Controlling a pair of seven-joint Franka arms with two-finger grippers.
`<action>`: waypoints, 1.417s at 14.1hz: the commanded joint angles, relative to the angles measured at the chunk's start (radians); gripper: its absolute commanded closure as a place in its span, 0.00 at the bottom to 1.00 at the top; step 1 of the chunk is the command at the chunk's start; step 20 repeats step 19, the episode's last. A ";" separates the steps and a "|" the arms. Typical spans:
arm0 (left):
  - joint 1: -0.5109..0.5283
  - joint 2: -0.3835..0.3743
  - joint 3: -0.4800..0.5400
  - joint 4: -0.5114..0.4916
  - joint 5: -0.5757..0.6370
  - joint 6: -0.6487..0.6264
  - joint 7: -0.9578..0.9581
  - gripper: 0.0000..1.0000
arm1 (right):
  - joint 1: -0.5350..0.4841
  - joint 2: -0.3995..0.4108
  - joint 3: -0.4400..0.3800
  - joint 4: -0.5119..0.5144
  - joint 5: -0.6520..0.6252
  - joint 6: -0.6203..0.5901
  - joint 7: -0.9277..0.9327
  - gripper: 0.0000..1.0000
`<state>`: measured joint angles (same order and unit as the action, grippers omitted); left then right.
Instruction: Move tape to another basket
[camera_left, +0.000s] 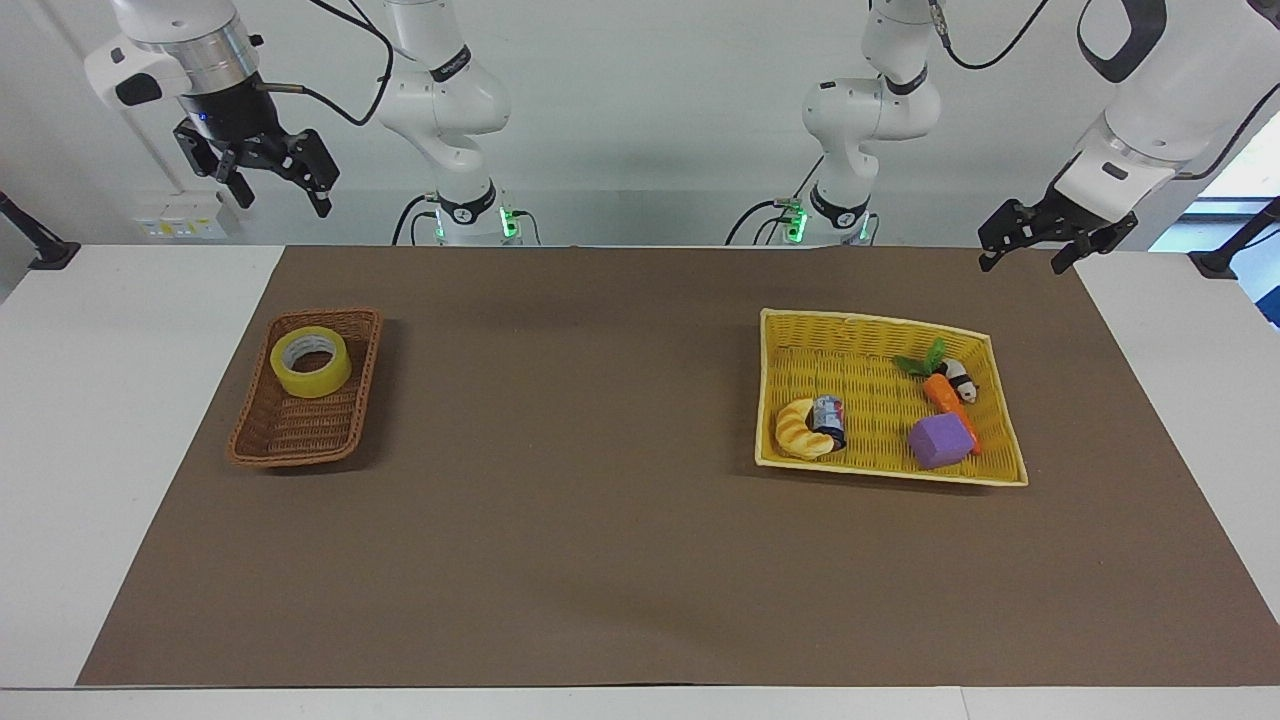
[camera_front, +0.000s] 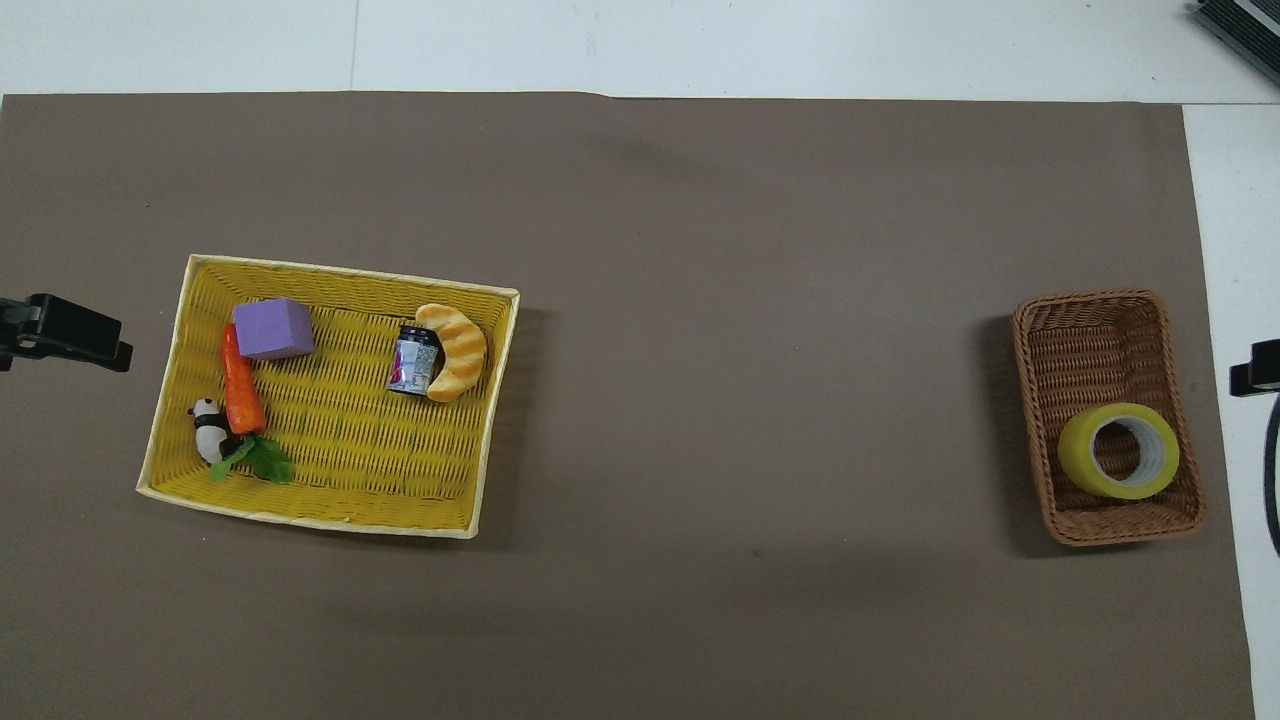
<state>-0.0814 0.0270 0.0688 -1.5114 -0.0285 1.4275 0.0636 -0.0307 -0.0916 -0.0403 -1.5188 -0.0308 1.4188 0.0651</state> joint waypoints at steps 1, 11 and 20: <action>0.005 -0.007 -0.003 0.008 0.010 -0.016 0.002 0.00 | 0.005 -0.008 0.011 -0.016 -0.014 0.011 -0.022 0.00; 0.006 -0.007 -0.006 0.008 0.010 -0.016 0.002 0.00 | 0.005 -0.014 0.011 -0.040 -0.012 0.034 -0.030 0.00; 0.005 -0.007 -0.003 0.008 0.010 -0.016 0.002 0.00 | 0.000 -0.016 0.011 -0.040 -0.014 0.032 -0.045 0.00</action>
